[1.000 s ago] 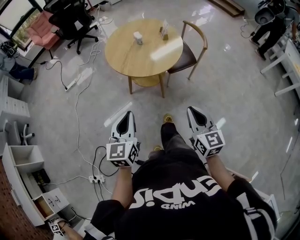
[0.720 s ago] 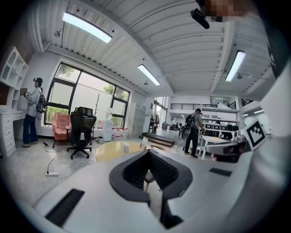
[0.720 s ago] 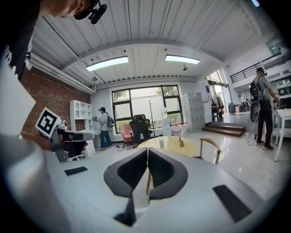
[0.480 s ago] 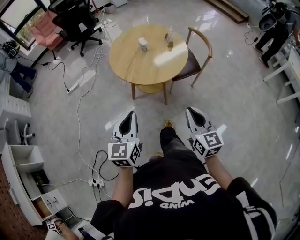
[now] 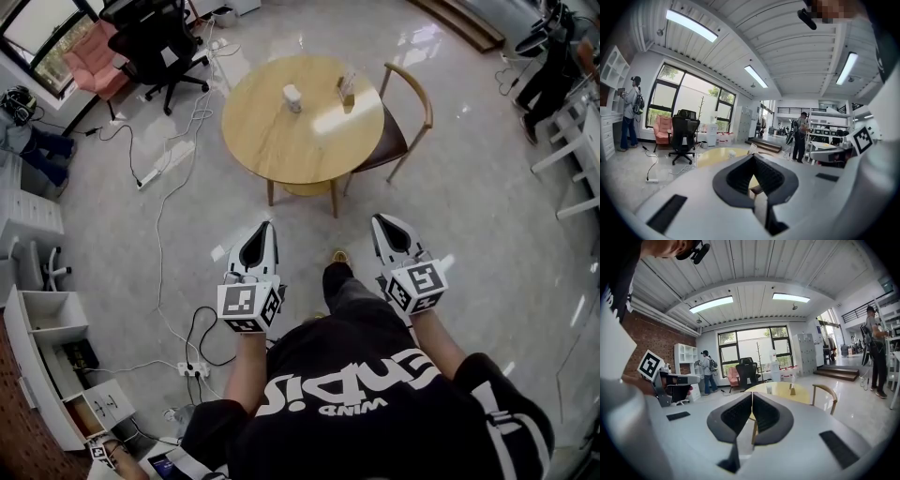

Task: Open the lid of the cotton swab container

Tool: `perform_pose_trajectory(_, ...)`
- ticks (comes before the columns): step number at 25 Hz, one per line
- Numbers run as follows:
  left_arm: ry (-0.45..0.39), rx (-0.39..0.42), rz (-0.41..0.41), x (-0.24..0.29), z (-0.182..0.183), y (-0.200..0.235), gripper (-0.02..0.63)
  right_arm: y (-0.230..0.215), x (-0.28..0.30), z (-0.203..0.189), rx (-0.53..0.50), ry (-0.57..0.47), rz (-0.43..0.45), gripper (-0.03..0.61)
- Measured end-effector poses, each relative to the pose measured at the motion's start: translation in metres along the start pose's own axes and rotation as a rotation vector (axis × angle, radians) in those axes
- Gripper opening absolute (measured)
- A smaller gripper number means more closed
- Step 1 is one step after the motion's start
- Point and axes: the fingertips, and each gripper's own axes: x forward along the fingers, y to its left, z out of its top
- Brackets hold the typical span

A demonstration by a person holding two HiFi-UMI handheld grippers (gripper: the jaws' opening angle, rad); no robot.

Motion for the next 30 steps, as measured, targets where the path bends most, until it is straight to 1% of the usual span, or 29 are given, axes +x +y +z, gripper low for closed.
perform_pose_trajectory(5,-0.009,0.0,0.01,0.021,0.011,0.012,0.009,-0.009,0.026,0.012,-0.01,-0.001,0.019,0.003)
perform_pose_trajectory(18,-0.006,-0.004,0.033,0.09,0.035,0.016,0.009,-0.058,0.082,0.037,-0.009,0.011,0.067,0.003)
perform_pose_trajectory(25,-0.017,0.011,0.06,0.114,0.049,0.013,0.009,-0.077,0.105,0.049,-0.024,0.015,0.118,0.003)
perform_pose_trajectory(30,-0.029,0.0,0.095,0.131,0.053,0.021,0.008,-0.087,0.129,0.053,-0.029,0.015,0.16,0.003)
